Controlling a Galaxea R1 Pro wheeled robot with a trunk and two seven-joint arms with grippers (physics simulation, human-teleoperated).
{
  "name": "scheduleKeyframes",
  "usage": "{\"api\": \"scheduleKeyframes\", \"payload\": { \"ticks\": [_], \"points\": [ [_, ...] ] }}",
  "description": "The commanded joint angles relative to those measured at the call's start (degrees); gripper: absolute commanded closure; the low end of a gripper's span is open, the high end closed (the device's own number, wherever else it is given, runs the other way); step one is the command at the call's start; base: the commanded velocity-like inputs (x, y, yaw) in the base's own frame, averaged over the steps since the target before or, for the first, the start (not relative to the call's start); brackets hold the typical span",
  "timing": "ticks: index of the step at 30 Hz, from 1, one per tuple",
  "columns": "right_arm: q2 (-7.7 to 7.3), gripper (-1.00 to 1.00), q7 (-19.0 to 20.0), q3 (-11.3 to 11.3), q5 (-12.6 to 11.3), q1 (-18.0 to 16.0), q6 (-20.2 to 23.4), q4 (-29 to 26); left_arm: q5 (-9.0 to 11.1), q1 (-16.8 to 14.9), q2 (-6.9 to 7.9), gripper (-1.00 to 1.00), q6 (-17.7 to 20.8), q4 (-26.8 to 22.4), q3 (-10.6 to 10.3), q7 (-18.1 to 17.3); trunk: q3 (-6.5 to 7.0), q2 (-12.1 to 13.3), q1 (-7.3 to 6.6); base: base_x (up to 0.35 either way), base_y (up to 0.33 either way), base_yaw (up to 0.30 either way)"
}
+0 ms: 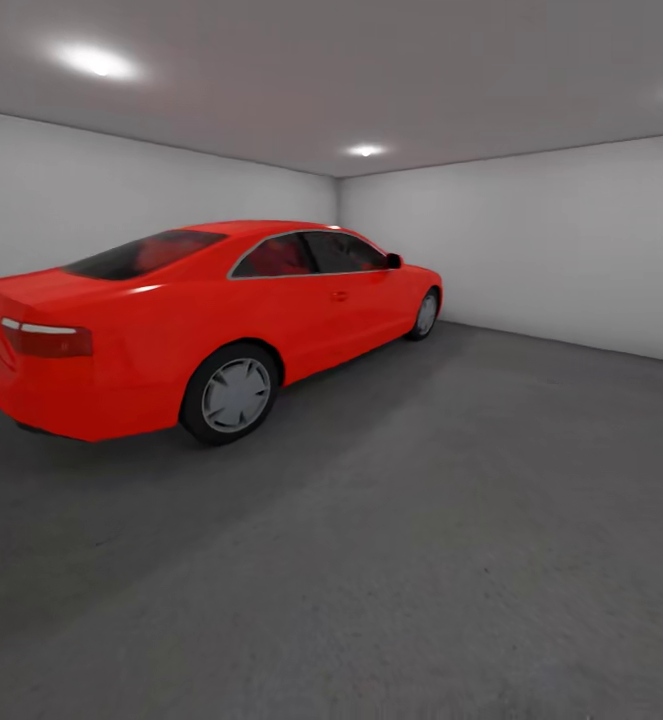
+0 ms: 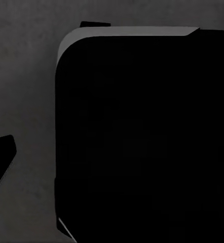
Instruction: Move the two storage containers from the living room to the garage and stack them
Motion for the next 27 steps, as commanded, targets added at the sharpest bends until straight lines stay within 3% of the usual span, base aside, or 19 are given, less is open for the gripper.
{"api": "scheduleKeyframes", "payload": {
  "ticks": [1,13,27],
  "points": [
    [-0.03,-1.0,0.02,0.01,0.05,-0.01,-0.13,0.0,0.32,-0.01,-0.01,-1.0,-0.17,0.01,0.03,-0.09,-0.04,-0.02,0.0,0.0,0.0,-0.299],
    [-0.21,-1.0,0.16,-0.24,-0.07,-0.01,-0.18,0.0,0.23,-0.01,-0.91,-1.0,-0.1,0.01,0.0,-0.09,-0.04,-0.02,0.0,0.0,0.0,-0.299],
    [-0.62,-1.0,-0.05,-0.54,-0.6,-0.01,-0.82,0.0,0.23,-0.01,-0.91,-1.0,-0.09,-0.01,-0.19,-0.09,-0.04,-0.02,0.0,0.0,0.0,-0.3]
  ]
}}
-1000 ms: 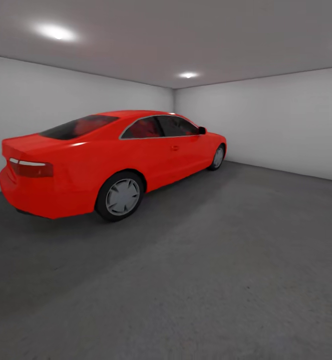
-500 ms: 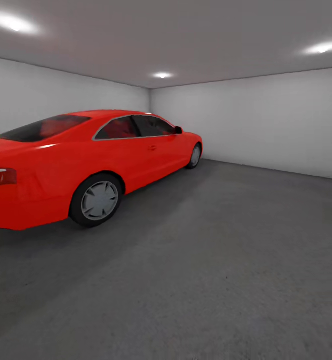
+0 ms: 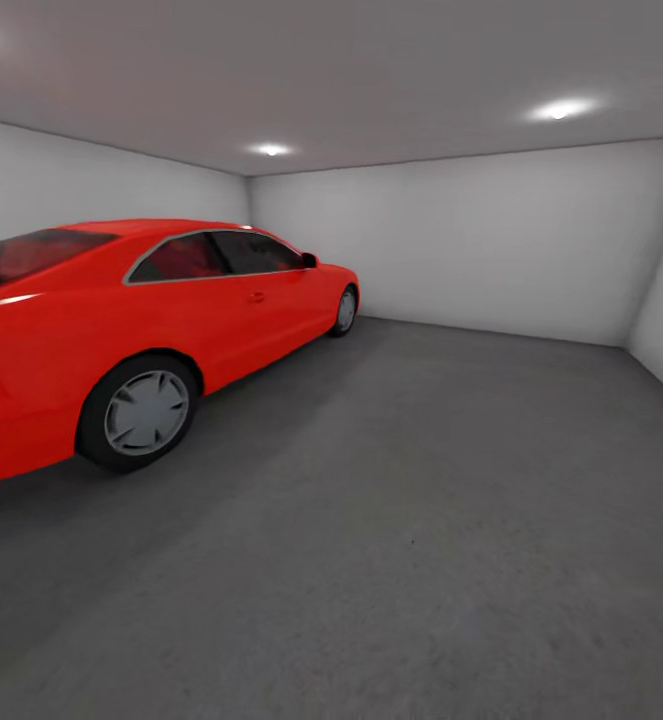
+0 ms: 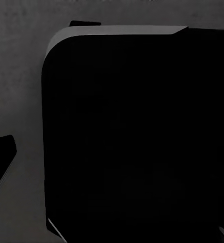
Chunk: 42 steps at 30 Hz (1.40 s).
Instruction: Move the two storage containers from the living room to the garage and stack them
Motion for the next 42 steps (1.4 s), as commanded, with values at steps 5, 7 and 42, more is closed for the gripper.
{"api": "scheduleKeyframes", "payload": {
  "ticks": [5,7,42],
  "points": [
    [-0.07,-1.0,0.22,-0.07,-0.09,-0.01,-0.14,0.0,0.33,-0.01,0.0,-1.0,-0.16,0.01,0.05,-0.09,-0.04,-0.02,0.0,0.0,0.0,-0.3],
    [-0.1,-1.0,0.33,-0.03,-0.14,-0.01,-0.14,0.0,0.35,-0.01,0.0,-1.0,-0.16,0.01,0.16,-0.09,-0.04,-0.02,0.0,0.0,0.0,-0.3],
    [-0.16,-1.0,0.1,-0.1,-0.12,-0.01,-0.26,0.0,0.57,-0.01,-0.07,-1.0,0.24,0.1,0.07,0.03,0.39,-0.02,0.0,0.05,0.0,-0.267]
  ]
}}
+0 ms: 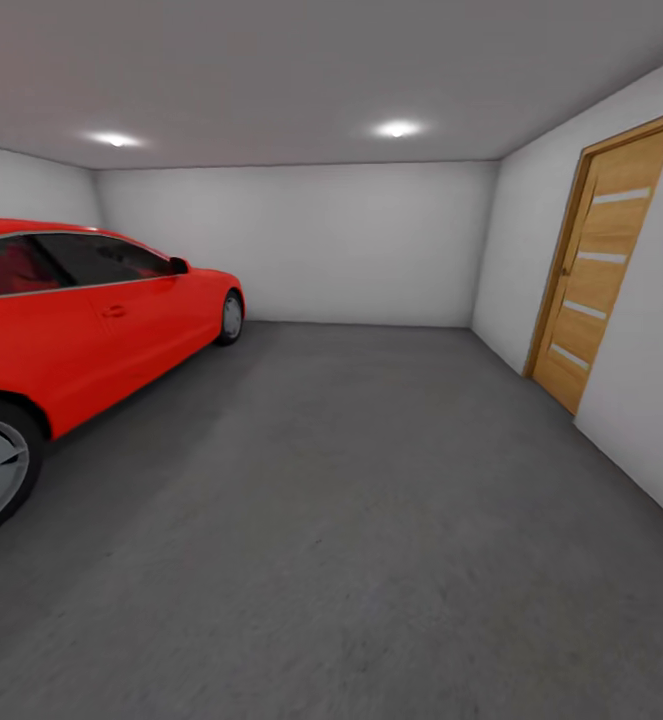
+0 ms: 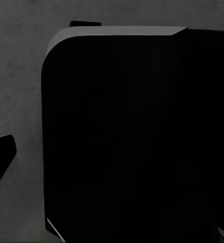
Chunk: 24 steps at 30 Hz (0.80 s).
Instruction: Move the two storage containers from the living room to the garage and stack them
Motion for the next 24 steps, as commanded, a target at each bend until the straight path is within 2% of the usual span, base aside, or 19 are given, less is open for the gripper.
{"api": "scheduleKeyframes", "payload": {
  "ticks": [1,8,24],
  "points": [
    [0.0,-1.0,0.01,-0.02,0.03,-0.01,-0.17,0.0,0.35,-0.01,-0.01,-1.0,-0.09,0.0,0.03,-0.07,-0.04,-0.02,0.03,0.306,0.0,-0.025],
    [-0.08,-1.0,0.01,0.7,0.82,-0.01,-0.29,0.0,0.42,-0.01,-0.02,-1.0,0.15,0.15,0.07,0.0,-0.04,-0.02,0.03,0.317,0.0,-0.006],
    [-0.01,-1.0,-0.17,0.79,0.91,-0.01,-0.53,0.0,0.42,-0.01,-0.02,-1.0,0.21,0.19,0.02,0.32,-0.04,-0.02,0.03,0.32,0.0,0.0]
  ]
}}
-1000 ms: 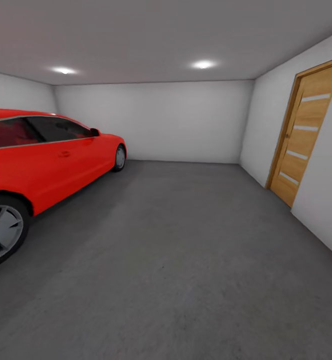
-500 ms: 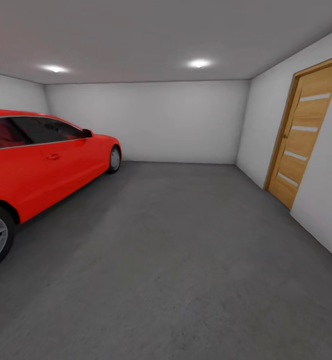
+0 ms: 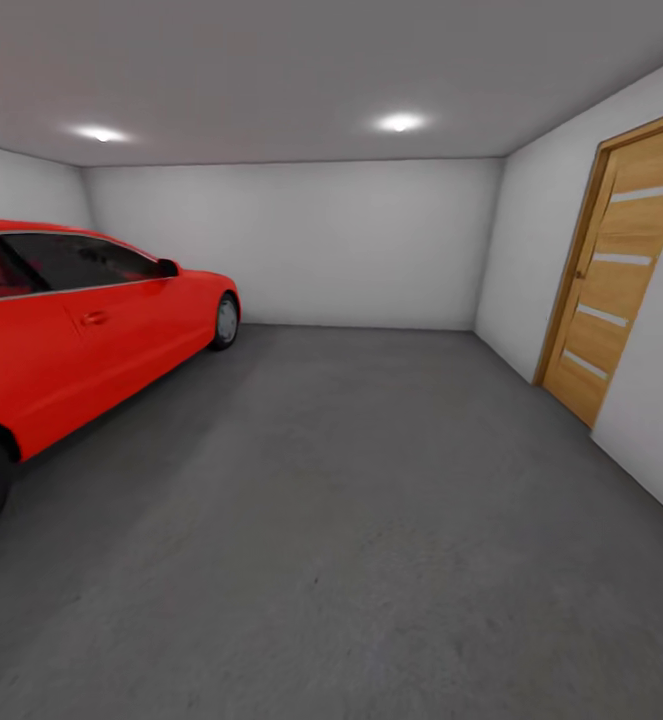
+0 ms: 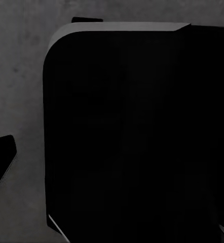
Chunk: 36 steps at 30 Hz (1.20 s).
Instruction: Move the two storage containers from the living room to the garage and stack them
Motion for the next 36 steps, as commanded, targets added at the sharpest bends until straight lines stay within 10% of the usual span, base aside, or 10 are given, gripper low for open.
{"api": "scheduleKeyframes", "payload": {
  "ticks": [1,36],
  "points": [
    [0.01,-1.0,-0.01,0.04,0.06,-0.01,-0.28,0.0,0.34,-0.01,-0.01,-1.0,-0.15,0.0,0.03,-0.04,-0.05,-0.02,0.03,0.32,0.0,-0.006],
    [0.18,-1.0,0.17,0.0,-0.03,-0.01,-2.18,0.0,0.34,-0.01,-0.01,-1.0,-0.18,-0.01,-0.02,0.05,-0.05,-0.02,0.03,0.32,0.0,-0.234]
  ]
}}
